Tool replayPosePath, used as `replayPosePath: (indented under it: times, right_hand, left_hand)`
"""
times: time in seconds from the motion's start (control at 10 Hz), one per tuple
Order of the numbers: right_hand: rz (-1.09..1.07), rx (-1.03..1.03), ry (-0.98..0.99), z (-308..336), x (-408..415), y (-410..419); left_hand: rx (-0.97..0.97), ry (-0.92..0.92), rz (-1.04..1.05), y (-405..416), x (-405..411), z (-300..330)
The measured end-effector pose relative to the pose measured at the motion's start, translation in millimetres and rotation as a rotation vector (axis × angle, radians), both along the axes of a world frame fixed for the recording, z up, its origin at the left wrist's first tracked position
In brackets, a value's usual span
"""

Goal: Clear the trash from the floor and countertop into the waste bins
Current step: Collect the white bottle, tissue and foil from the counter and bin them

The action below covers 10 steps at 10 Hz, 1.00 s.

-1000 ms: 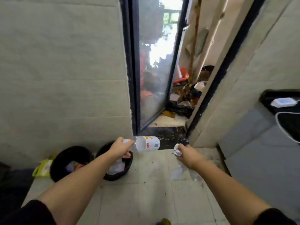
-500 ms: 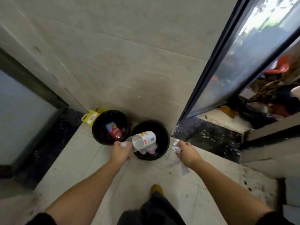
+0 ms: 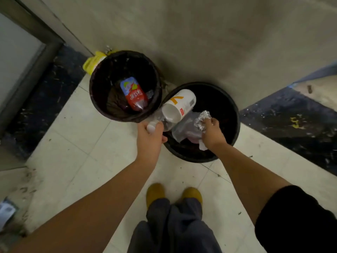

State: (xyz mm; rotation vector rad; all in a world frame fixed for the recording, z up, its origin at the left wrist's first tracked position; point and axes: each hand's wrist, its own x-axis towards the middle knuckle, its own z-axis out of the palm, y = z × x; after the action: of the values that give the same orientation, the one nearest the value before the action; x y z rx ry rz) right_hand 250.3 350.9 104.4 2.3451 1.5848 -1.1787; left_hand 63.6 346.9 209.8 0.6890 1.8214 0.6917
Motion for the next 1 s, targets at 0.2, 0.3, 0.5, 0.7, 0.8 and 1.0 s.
replayPosePath:
  times: [0.2,0.3,0.5,0.7,0.8,1.0]
  right_hand:
    - [0.176,-0.293,0.012,-81,-14,-9]
    - [0.348,-0.333,-0.010,-50,-14,-9]
    - [0.371,-0.309,0.031,50,-20,37]
    - [0.503,-0.137,0.072,97,-91,107]
    - [0.696,-0.042,0.019,72,-130,123]
    - [0.946,-0.109,-0.083,-1,-176,114]
  left_hand:
    - [-0.033,0.019,-0.037,-6,-13,-29]
    - [-0.074,0.046,-0.040,-12,-22,-7]
    - [-0.071,0.038,0.007,13,-52,65]
    - [-0.115,0.014,0.013,71,-100,59]
    - [-0.177,0.076,-0.035,105,-124,17]
    - [-0.212,0.226,-0.362,165,-143,-82]
